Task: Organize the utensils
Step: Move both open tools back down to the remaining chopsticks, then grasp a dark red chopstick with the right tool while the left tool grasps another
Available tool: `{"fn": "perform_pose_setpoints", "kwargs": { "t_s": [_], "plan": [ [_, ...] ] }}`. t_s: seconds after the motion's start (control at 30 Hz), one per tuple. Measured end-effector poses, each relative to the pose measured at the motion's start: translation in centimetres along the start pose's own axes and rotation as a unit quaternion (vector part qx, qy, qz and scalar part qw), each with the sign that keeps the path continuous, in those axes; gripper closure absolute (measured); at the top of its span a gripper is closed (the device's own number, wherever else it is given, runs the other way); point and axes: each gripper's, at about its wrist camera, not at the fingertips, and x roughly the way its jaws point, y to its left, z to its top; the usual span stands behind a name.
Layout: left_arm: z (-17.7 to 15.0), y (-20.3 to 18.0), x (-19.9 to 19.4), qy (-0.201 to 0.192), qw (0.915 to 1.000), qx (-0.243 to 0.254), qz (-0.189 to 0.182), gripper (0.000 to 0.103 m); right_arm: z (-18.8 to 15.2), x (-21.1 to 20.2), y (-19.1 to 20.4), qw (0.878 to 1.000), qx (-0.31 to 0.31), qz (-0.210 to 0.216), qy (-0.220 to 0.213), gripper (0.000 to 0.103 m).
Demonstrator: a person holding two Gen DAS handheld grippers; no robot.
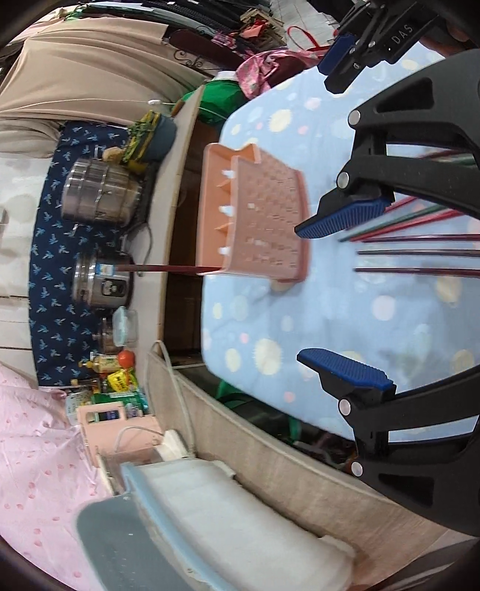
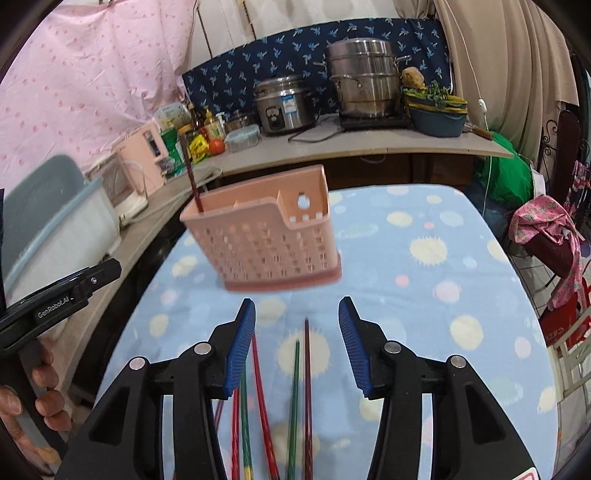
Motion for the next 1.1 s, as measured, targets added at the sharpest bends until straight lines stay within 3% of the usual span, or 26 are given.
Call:
{"fn": "perform_pose_setpoints", "kwargs": {
  "t_s": [0.3,0.63,0.73,0.83,1.1],
  "plan": [
    [-7.5,0.6,0.0,0.053,0.9986,-0.003,0.004,0.044,-7.7,-0.5,-0.2,0.998,-0.013,-0.025,0.055,0.057],
    [-13.1,1.0,-0.2,0.089,0.996,-0.005,0.008,0.044,-12.6,-0.5,-1.2,0.995,-0.01,-0.042,0.089,0.059],
    [-14.2,1.0,-0.2,0.096,0.9953,-0.002,0.008,0.044,-13.5,-0.3,-1.1,0.994,-0.013,-0.043,0.1,0.064],
    [-14.9,1.0,-0.2,0.101,0.9948,-0.002,0.004,0.044,-14.1,0.0,-0.8,0.993,-0.018,-0.039,0.113,0.077],
    [-16.1,0.9,-0.3,0.112,0.9937,-0.001,-0.001,0.044,-15.1,0.4,0.0,0.991,-0.031,-0.037,0.122,0.083]
  ]
}}
